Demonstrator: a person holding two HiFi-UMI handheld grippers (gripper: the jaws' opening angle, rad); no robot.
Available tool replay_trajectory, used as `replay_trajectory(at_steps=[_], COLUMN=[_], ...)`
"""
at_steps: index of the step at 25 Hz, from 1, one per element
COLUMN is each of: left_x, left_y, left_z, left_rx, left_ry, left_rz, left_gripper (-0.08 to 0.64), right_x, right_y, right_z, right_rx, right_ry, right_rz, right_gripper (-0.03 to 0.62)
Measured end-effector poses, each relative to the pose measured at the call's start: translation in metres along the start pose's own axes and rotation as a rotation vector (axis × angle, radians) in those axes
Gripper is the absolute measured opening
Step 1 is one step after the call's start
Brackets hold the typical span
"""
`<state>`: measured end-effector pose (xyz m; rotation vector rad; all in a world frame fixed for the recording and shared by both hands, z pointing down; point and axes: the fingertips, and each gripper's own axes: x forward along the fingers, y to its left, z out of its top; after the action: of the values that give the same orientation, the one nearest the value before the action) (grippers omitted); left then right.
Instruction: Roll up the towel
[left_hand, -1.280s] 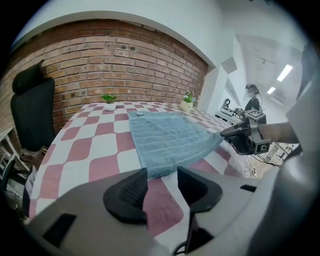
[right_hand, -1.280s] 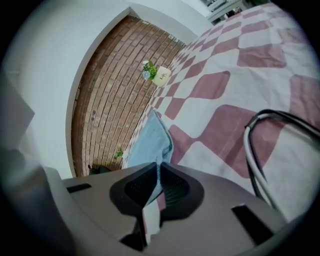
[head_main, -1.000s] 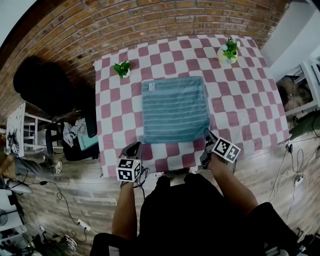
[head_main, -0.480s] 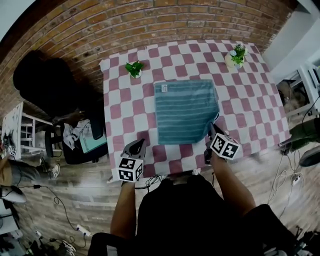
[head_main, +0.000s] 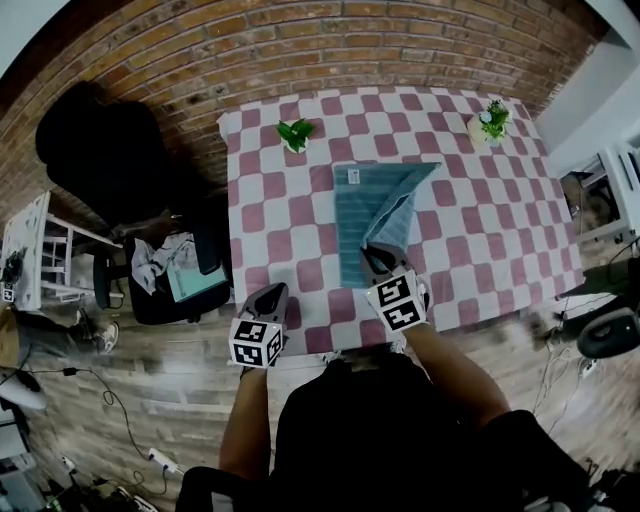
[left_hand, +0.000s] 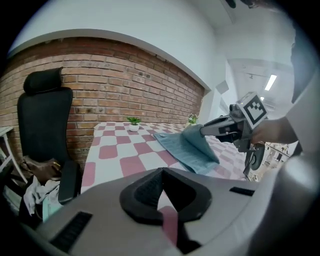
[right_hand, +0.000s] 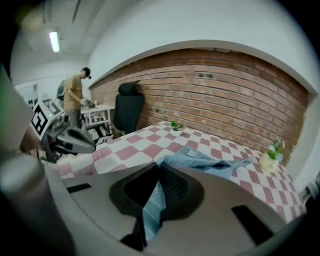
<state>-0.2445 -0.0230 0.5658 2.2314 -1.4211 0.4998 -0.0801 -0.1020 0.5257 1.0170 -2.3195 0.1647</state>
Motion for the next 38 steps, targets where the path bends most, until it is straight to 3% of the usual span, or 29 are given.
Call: replay_trajectory(at_steps=[4, 6, 10, 11, 12, 13, 14, 16, 18, 22, 24, 26, 28, 30, 34, 38], left_x=[-0.01, -0.011, -0.005, -0.002, 0.002, 0.007, 0.011, 0.023, 0.037, 0.07, 0.082, 0.091, 0.096, 0.1, 0.104, 0.108], left_y=[0.014, 0.013, -0.003, -0.01, -0.02, -0.03, -0.042, -0.061, -0.072, -0.072, -0.069, -0.067, -0.066, -0.064, -0.065, -0.066], left_z=[-0.013, -0.017, -0.014, -0.01, -0.006, -0.002, 0.0, 0.0, -0.004, -0.02, -0.026, -0.031, -0.03, -0.027, -0.028, -0.031], left_rx=[-0.034, -0.039, 0.005, 0.025, 0.05, 0.078, 0.102, 0.132, 0.141, 0.143, 0.126, 0.1, 0.073, 0.041, 0.0, -0.005], left_ry=[0.006, 0.013, 0.005, -0.005, -0.015, -0.02, -0.02, -0.006, 0.018, 0.131, 0.181, 0.205, 0.213, 0.227, 0.252, 0.267], left_rz=[0.006, -0.01, -0.07, -0.089, -0.11, -0.133, -0.153, -0.178, -0.171, -0.113, -0.086, -0.072, -0.06, -0.046, -0.026, -0.011], left_gripper=[-0.003, -0.003, -0.002, 0.02, 0.04, 0.07, 0.113, 0.15, 0.163, 0.239, 0.253, 0.253, 0.247, 0.241, 0.221, 0.201], right_x=[0.015, 0.024, 0.033, 0.033, 0.03, 0.023, 0.014, -0.007, -0.019, -0.009, -0.002, 0.004, 0.011, 0.02, 0.042, 0.044], right_y=[0.071, 0.092, 0.103, 0.108, 0.115, 0.121, 0.122, 0.105, 0.06, -0.055, -0.105, -0.142, -0.163, -0.17, -0.163, -0.152], right_z=[-0.016, -0.034, -0.059, -0.061, -0.061, -0.057, -0.05, -0.035, -0.033, -0.07, -0.092, -0.111, -0.12, -0.123, -0.138, -0.14], right_rx=[-0.309, -0.414, -0.421, -0.412, -0.403, -0.393, -0.378, -0.324, -0.273, -0.297, -0.486, -0.807, -1.089, -1.304, -1.675, -1.884], right_ry=[0.08, 0.132, 0.191, 0.191, 0.176, 0.143, 0.092, -0.025, -0.075, 0.068, 0.167, 0.232, 0.246, 0.218, 0.134, 0.07], right_rz=[0.105, 0.149, 0.188, 0.226, 0.276, 0.324, 0.355, 0.341, 0.261, 0.121, 0.078, 0.069, 0.098, 0.147, 0.267, 0.476], right_gripper=[0.021, 0.023, 0.035, 0.063, 0.131, 0.203, 0.233, 0.233, 0.233, 0.232, 0.232, 0.232, 0.232, 0.232, 0.232, 0.226])
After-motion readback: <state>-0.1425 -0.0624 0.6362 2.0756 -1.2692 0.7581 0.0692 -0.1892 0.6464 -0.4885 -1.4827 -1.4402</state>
